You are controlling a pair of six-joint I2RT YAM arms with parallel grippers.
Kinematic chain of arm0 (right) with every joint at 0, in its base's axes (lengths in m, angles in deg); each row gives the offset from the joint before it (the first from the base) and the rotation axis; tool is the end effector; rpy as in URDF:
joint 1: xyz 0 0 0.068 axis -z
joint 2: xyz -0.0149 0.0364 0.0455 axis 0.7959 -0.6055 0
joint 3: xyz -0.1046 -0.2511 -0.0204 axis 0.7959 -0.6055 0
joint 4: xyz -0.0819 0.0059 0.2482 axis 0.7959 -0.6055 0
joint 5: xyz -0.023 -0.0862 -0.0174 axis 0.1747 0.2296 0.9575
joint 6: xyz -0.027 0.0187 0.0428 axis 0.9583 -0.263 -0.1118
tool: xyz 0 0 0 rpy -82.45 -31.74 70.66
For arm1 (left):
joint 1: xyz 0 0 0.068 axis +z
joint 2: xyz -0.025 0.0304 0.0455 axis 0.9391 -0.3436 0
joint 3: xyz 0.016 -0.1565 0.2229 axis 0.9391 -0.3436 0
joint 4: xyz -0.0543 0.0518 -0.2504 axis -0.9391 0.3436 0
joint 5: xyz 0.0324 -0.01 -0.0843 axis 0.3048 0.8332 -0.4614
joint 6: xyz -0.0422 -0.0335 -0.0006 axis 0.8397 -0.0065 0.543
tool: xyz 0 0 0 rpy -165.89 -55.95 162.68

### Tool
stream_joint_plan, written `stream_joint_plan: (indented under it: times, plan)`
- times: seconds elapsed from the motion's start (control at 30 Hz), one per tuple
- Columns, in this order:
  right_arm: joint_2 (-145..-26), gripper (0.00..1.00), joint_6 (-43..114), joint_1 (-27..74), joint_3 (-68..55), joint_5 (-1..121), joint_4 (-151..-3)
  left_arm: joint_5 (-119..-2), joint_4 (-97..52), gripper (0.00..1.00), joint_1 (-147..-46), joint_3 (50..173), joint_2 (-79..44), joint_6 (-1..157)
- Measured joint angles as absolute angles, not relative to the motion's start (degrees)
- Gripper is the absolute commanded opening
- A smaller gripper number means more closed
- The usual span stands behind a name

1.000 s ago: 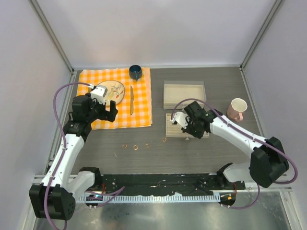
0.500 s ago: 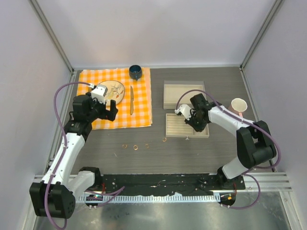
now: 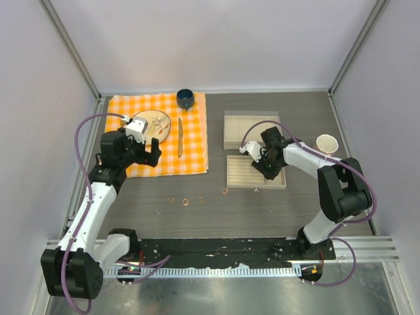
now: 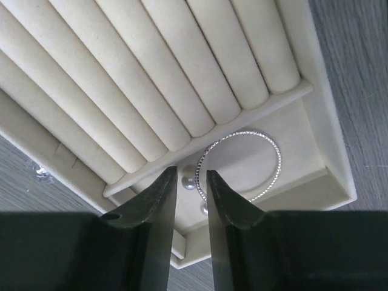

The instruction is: Organize the mixed jewelry

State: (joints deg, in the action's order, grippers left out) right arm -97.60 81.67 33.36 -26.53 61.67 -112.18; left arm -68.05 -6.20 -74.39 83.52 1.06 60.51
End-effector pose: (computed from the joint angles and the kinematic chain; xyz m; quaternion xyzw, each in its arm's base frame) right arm 0.2790 0.1018 0.1703 -0.4892 0.8584 0.0219 0.1529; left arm 0.2217 -0.0270 0.2913 0.1453 0.8337 -0.1123 0.5208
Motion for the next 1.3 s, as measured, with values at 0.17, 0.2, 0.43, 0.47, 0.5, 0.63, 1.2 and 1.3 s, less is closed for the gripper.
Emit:
stream_joint_plan:
  times: [0.17, 0.2, 0.43, 0.47, 0.5, 0.63, 1.2, 1.3]
  plan:
    - [-97.58, 0.39, 81.71, 33.43, -26.38, 62.04, -111.66, -68.05, -6.16, 1.00, -74.39, 83.08, 1.08, 59.81]
    - [-97.58, 0.40, 81.71, 33.43, -26.38, 62.13, -111.63, -68.05, -6.16, 1.00, -74.39, 83.02, 1.13, 59.70]
    - [-94.84, 0.42, 81.69, 33.47, -25.97, 62.85, -112.55, -68.51, -5.98, 1.00, -74.39, 82.97, 2.48, 59.13]
    - [-93.99, 0.43, 81.67, 33.47, -25.62, 62.91, -112.92, -68.82, -5.83, 1.00, -74.39, 82.97, 2.72, 58.89]
    - [-93.10, 0.43, 81.65, 33.47, -25.00, 62.89, -113.51, -69.41, -5.48, 1.00, -74.39, 82.97, 2.98, 58.30]
    - [-89.14, 0.43, 81.14, 33.47, -21.31, 62.06, -116.38, -71.94, -2.95, 1.00, -74.50, 82.97, 3.49, 56.33]
    - [-85.53, 0.38, 70.24, 11.02, -16.37, 61.51, -117.67, -73.76, 2.39, 1.00, -75.64, 80.11, 4.75, 50.56]
    - [-89.36, 0.38, 68.20, 9.91, -16.17, 60.70, -116.75, -71.79, 1.89, 1.00, -75.64, 79.67, 4.30, 50.56]
